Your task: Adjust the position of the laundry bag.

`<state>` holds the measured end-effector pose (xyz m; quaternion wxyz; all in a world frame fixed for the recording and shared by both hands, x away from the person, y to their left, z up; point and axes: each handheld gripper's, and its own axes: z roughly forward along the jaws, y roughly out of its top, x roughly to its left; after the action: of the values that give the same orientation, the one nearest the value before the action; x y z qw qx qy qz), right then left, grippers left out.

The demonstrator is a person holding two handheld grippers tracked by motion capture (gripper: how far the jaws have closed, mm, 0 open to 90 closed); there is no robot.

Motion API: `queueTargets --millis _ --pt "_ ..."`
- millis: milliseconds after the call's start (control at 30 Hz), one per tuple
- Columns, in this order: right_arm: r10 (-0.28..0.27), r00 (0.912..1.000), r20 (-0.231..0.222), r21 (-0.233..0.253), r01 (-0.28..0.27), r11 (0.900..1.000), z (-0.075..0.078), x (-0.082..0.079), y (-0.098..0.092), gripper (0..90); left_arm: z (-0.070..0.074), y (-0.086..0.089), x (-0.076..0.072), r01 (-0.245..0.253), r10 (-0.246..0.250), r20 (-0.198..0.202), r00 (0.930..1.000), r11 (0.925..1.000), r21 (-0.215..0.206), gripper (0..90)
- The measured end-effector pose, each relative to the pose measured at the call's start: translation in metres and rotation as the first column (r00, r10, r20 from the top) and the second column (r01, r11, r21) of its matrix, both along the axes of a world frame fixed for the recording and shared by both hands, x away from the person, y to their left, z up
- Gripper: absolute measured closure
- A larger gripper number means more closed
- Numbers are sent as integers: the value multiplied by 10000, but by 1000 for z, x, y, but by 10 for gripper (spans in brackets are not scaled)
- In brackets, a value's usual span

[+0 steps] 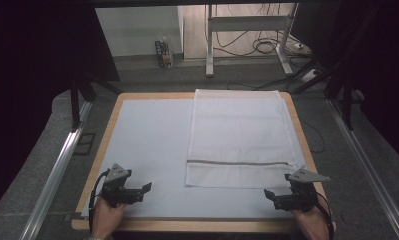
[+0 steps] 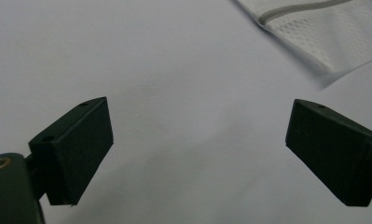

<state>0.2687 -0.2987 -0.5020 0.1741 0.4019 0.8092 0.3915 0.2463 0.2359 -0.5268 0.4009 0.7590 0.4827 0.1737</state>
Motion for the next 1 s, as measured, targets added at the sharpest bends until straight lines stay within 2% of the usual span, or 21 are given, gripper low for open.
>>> queueTargets --millis 200,300,400,600,733,1000 --pt "136 9999 -96 -32 -136 9999 0 -1 0 31 3 4 0 -194 189 242 9995 9995 244 61" --pt "123 9999 -118 -52 -123 9999 0 -1 0 32 3 4 1 -115 109 241 9997 9996 254 60" --pt "197 9996 -217 -18 -198 9998 -1 0 2 33 2 2 4 -27 28 -25 10000 9990 439 63" --pt "277 9991 -336 24 -276 9996 -1 0 3 34 2 -2 4 216 -202 -306 9993 9986 477 73" --pt "353 9988 -337 -84 -356 9993 -2 0 5 34 1 -2 5 246 -230 -353 9991 9986 467 73" --pt "339 9988 -364 60 -337 9994 -1 1 5 34 1 -6 6 418 -402 -318 9987 9979 505 67"
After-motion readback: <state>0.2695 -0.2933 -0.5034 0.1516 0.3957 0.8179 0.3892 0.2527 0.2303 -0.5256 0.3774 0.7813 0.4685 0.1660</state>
